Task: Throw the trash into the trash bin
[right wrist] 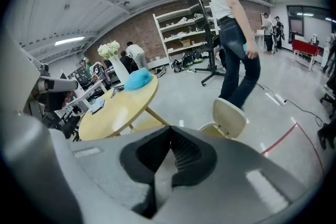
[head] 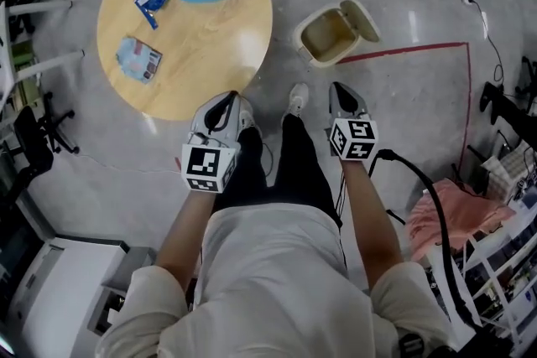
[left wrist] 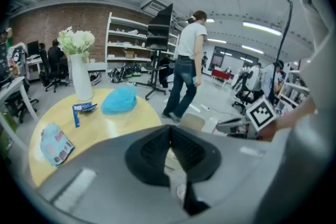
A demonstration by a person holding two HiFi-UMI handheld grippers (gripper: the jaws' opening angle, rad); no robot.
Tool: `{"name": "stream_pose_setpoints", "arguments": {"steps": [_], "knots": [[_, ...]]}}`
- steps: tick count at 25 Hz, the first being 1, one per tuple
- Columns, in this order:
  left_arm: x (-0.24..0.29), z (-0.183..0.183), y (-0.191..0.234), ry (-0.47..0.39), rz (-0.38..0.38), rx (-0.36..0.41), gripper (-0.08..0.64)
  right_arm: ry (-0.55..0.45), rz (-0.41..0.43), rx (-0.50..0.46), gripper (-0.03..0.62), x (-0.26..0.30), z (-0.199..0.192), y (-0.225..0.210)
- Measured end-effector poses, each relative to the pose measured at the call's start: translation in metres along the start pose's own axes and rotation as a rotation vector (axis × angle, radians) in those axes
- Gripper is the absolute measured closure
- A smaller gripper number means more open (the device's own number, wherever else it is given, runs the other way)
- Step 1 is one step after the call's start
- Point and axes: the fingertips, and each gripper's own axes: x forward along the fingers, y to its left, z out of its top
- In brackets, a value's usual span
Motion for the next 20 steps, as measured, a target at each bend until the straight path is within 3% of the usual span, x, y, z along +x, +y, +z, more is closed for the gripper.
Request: {"name": "stream_pose_setpoints", "arguments": {"steps": [11, 20], "knots": [[-0.039, 0.024, -0.023, -0.001, -0.045, 0.015, 0.555, -0.059, 0.019, -0.027, 0.592, -0.064, 0.037, 0.038], [-0.072, 0.036, -0.038, -0.011, -0.07, 0.049, 0.555, -0.085, 0.032, -0.038, 0.592, -0.107, 0.044, 0.061]]}}
